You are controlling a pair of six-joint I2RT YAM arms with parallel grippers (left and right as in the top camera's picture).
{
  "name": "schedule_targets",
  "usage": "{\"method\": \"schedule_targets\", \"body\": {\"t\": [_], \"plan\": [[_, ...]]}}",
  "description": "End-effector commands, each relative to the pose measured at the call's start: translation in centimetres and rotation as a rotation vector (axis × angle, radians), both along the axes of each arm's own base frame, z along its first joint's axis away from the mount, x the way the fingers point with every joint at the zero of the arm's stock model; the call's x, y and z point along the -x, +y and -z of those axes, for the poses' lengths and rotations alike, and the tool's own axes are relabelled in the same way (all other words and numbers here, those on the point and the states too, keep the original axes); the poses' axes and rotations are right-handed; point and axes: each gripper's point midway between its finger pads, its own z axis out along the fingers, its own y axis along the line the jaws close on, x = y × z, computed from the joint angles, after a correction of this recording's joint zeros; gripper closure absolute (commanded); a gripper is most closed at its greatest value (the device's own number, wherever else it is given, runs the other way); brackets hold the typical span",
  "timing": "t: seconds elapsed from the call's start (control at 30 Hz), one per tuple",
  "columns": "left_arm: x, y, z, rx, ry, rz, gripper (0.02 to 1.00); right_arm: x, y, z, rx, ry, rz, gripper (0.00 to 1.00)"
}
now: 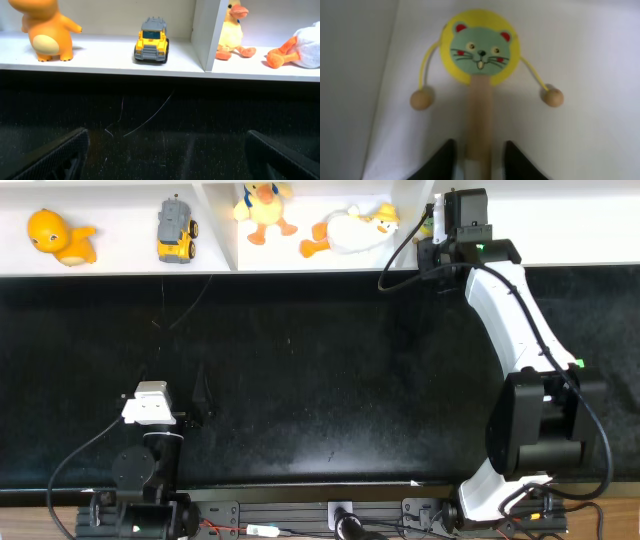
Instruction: Store Toys
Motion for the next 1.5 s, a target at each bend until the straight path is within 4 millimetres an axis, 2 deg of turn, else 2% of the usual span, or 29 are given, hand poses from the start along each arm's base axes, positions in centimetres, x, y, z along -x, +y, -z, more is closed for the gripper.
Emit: {"method": "schedule_targets", "body": {"t": [0.03, 0.1, 0.2, 0.27, 0.37, 0.43, 0.47, 0.57, 0.63, 0.83, 1.27, 1.33, 1.37, 1.43, 1.47, 1.5], "plan": [[0.1, -0.2, -0.1, -0.021, -0.008, 0.012, 0.02, 0.0, 0.4, -2.4, 0.003, -0.035, -0.003, 0.467], [0.1, -0.2, -0.1, -0.021, -0.008, 0.012, 0.023, 1.0, 0.2, -4.2, 0.006, -0.07, 0.001, 0.474], [0.1, -0.2, -0.1, -0.021, -0.008, 0.012, 0.023, 3.7, -0.1, -4.8, 0.006, -0.076, 0.001, 0.454], [0.1, -0.2, -0.1, -0.021, -0.008, 0.012, 0.023, 6.1, -0.3, -4.4, 0.007, -0.063, 0.002, 0.373], [0.1, -0.2, -0.1, -0.021, -0.008, 0.012, 0.02, 11.3, -0.9, -3.4, -0.011, -0.038, 0.037, 0.2], [0.1, -0.2, -0.1, -0.021, -0.008, 0.012, 0.02, 14.1, -1.3, -2.8, -0.013, -0.025, 0.046, 0.036], [0.1, -0.2, -0.1, -0.021, -0.007, 0.012, 0.02, 16.8, -1.7, -2.4, -0.011, -0.003, 0.051, 0.005], [0.1, -0.2, -0.1, -0.021, -0.008, 0.012, 0.02, 19.7, -2.0, -2.2, -0.008, 0.023, 0.054, 0.003], [0.1, -0.2, -0.1, -0.021, -0.008, 0.012, 0.02, 20.8, -2.1, -2.3, -0.008, 0.024, 0.054, 0.005], [0.1, -0.2, -0.1, -0.021, -0.008, 0.012, 0.02, 21.9, -2.2, -4.5, -0.017, -0.056, 0.053, 0.005], [0.1, -0.2, -0.1, -0.021, -0.008, 0.012, 0.02, 21.4, -1.8, -4.8, -0.065, -0.074, 0.045, 0.005], [0.1, -0.2, -0.1, -0.021, -0.007, 0.012, 0.02, 21.1, -3.6, -4.8, -0.059, -0.083, 0.111, 0.005], [0.1, -0.2, -0.1, -0.021, -0.008, 0.012, 0.02, 21.5, -6.2, -4.3, -0.03, -0.058, 0.203, 0.003], [0.1, -0.2, -0.1, -0.021, -0.008, 0.012, 0.02, 21.9, -8.8, -3.9, 0.014, -0.037, 0.252, 0.005], [0.1, -0.2, -0.1, -0.021, -0.008, 0.012, 0.023, 22.2, -10.8, -3.4, 0.024, -0.017, 0.3, 0.007], [0.1, -0.2, -0.1, -0.021, -0.007, 0.012, 0.02, 22.4, -11.5, -3.3, 0.028, -0.01, 0.317, 0.003]]}}
